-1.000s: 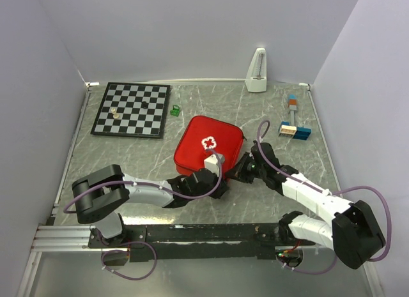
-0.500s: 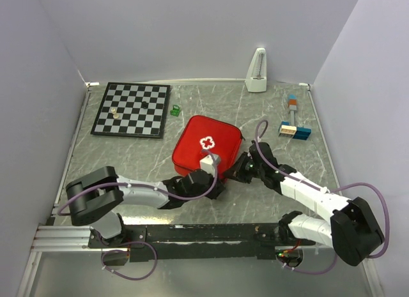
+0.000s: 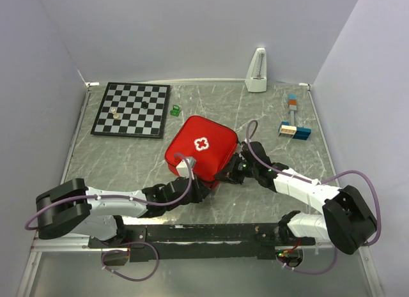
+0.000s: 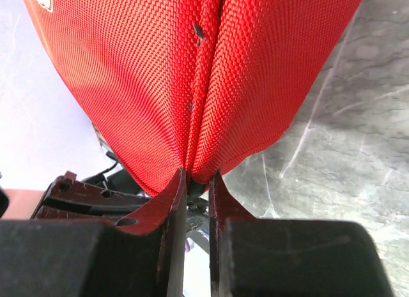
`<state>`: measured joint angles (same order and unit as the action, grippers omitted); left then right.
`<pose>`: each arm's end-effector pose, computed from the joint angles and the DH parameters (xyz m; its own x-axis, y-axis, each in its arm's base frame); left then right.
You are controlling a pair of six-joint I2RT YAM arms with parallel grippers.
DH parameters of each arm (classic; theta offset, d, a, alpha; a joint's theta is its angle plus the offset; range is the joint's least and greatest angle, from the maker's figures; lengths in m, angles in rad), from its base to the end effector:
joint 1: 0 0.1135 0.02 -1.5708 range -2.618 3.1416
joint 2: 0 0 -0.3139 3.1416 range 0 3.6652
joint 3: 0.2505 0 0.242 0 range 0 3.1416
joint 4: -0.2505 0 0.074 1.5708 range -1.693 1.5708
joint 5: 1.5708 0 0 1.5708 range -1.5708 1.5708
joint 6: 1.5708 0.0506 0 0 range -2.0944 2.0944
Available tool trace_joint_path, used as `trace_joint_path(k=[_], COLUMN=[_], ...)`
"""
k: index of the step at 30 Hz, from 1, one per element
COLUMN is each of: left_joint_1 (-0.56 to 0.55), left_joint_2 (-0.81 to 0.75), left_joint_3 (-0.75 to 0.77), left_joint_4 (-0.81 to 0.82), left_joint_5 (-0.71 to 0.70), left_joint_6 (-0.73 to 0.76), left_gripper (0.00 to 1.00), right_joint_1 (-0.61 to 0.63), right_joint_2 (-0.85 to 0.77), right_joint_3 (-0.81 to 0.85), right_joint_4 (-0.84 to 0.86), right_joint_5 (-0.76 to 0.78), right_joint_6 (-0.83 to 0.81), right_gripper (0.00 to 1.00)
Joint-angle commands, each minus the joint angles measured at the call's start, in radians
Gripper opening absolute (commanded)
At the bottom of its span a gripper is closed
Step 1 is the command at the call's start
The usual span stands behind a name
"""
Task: Organize the medicine kit
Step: Zip the medicine box at the center of the board.
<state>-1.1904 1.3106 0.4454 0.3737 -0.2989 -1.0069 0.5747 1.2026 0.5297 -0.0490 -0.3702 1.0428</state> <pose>0.1047 -0.2218 0.2195 -0.7622 -0.2694 -0.5887 0.2747 0.6889 -0.6709 0.1736 0.1342 0.2271 -0.9141 0.3675 -0.1716 0.1090 0.6301 0.7688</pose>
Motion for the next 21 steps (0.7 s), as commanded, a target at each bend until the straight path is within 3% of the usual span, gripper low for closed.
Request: trace_joint_path(k=[1, 9, 17, 20, 21], left_joint_1=[-0.015, -0.006, -0.006, -0.006, -0.008], left_joint_2=[-0.037, -0.103, -0.221, -0.315, -0.342], left_joint_3=[-0.073, -0.111, -0.142, -0.165, -0.174], left_joint_4=[-0.329, -0.446, -0.392, -0.320, -0.291], left_joint_5=[-0.100, -0.201, -0.209, -0.188, -0.175], left_joint_6=[-0.130, -0.262, -0.190, -0.112, -0.081], left_gripper=[0.01, 0.01, 0.01, 0.05, 0.13], right_joint_1=[-0.029, -0.024, -0.007, 0.008, 0.016], right_joint_2=[0.020, 0.018, -0.009, -0.035, -0.046], right_joint_3=[0.013, 0.003, 0.000, 0.015, 0.021], right_joint_4=[-0.028, -0.026, 0.012, -0.008, -0.021], right_joint_5=[0.178, 0.178, 0.136, 0.142, 0.149], right_joint_6=[-0.069, -0.072, -0.112, -0.144, -0.156], right_gripper=[0.00, 0.00, 0.01, 0.20, 0.26])
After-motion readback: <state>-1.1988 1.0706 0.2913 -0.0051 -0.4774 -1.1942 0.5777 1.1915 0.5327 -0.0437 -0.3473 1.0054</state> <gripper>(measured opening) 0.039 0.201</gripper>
